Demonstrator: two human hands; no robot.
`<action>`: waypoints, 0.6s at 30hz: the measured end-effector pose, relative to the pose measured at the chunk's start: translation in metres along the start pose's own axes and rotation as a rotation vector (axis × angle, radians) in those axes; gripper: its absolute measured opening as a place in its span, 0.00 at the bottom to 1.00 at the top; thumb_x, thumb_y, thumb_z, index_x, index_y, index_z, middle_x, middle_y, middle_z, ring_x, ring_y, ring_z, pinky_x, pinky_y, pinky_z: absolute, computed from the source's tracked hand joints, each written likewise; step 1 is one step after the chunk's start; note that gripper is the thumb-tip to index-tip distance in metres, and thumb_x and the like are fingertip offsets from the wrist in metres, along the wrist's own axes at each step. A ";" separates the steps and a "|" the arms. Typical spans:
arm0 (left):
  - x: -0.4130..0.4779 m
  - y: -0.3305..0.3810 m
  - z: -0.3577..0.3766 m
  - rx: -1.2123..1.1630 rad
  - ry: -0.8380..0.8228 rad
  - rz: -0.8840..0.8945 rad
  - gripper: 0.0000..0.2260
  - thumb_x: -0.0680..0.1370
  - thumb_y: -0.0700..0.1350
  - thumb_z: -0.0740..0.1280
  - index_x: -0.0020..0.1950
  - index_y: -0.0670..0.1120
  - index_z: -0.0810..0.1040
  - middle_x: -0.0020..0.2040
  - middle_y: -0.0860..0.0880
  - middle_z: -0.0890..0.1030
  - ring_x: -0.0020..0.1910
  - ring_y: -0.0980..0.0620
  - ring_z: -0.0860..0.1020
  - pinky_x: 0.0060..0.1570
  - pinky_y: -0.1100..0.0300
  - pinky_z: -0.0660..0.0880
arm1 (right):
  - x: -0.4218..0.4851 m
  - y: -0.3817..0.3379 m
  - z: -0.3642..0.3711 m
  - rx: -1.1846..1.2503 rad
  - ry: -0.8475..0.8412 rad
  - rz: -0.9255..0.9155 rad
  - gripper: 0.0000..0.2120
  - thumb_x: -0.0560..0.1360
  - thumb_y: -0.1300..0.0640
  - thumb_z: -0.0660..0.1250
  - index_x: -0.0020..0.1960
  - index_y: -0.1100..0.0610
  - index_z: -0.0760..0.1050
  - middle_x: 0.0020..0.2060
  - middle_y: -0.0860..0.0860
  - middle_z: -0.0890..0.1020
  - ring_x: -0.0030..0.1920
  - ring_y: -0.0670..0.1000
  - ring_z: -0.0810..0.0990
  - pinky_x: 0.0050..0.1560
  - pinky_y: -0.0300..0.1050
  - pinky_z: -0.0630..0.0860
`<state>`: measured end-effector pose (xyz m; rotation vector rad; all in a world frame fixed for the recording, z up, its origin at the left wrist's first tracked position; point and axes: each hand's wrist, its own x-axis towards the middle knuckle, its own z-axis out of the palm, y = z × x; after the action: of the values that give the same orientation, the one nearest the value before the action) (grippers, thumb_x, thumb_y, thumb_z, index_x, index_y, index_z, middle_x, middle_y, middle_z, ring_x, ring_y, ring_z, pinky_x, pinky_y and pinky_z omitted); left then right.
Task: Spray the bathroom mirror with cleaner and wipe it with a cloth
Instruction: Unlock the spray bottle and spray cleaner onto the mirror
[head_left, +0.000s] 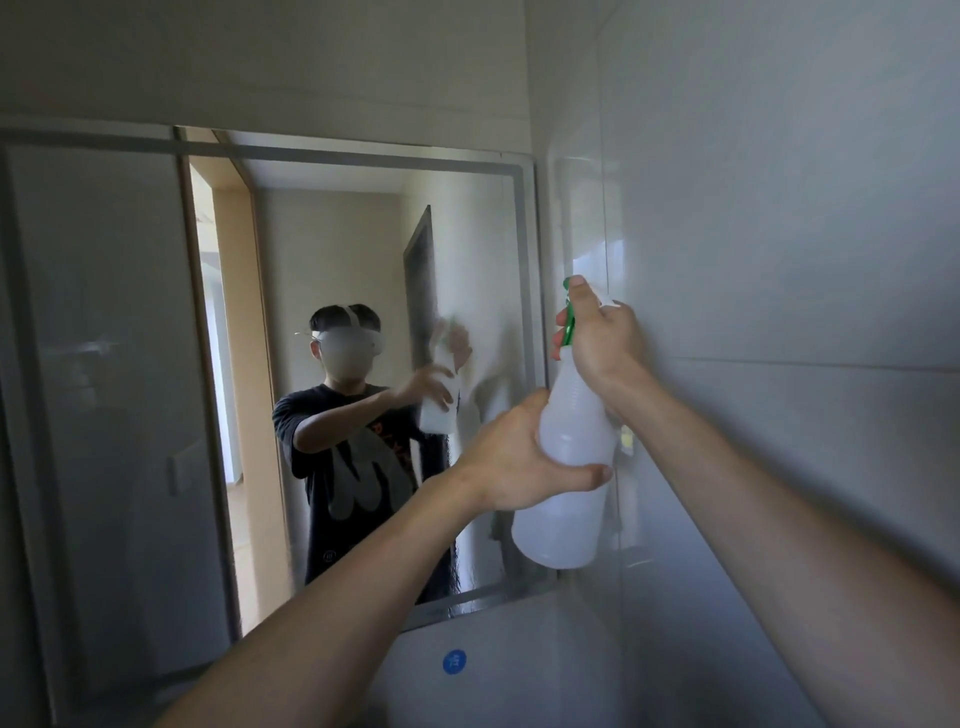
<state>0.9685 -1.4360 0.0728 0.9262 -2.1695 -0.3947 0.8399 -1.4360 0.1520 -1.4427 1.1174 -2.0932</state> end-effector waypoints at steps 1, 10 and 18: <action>0.003 0.002 -0.003 0.002 0.006 0.003 0.36 0.60 0.68 0.77 0.64 0.59 0.73 0.56 0.60 0.83 0.56 0.55 0.82 0.59 0.49 0.80 | 0.002 -0.004 0.000 0.005 0.005 -0.017 0.22 0.72 0.36 0.61 0.34 0.53 0.78 0.23 0.47 0.79 0.33 0.58 0.81 0.51 0.64 0.82; 0.039 0.050 -0.049 0.047 0.079 0.126 0.32 0.61 0.66 0.77 0.61 0.57 0.75 0.53 0.58 0.84 0.52 0.56 0.84 0.55 0.48 0.82 | 0.051 -0.065 0.000 0.096 -0.001 -0.141 0.24 0.72 0.38 0.63 0.26 0.53 0.77 0.26 0.49 0.81 0.37 0.57 0.81 0.56 0.68 0.78; 0.034 0.044 -0.055 0.068 0.074 0.098 0.30 0.62 0.64 0.77 0.60 0.57 0.74 0.53 0.58 0.84 0.52 0.55 0.83 0.56 0.47 0.82 | 0.048 -0.060 0.009 0.051 -0.052 -0.077 0.21 0.75 0.39 0.60 0.34 0.54 0.75 0.24 0.50 0.80 0.35 0.60 0.80 0.53 0.63 0.81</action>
<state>0.9708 -1.4301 0.1512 0.8539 -2.1622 -0.2366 0.8361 -1.4346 0.2289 -1.5292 0.9973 -2.1074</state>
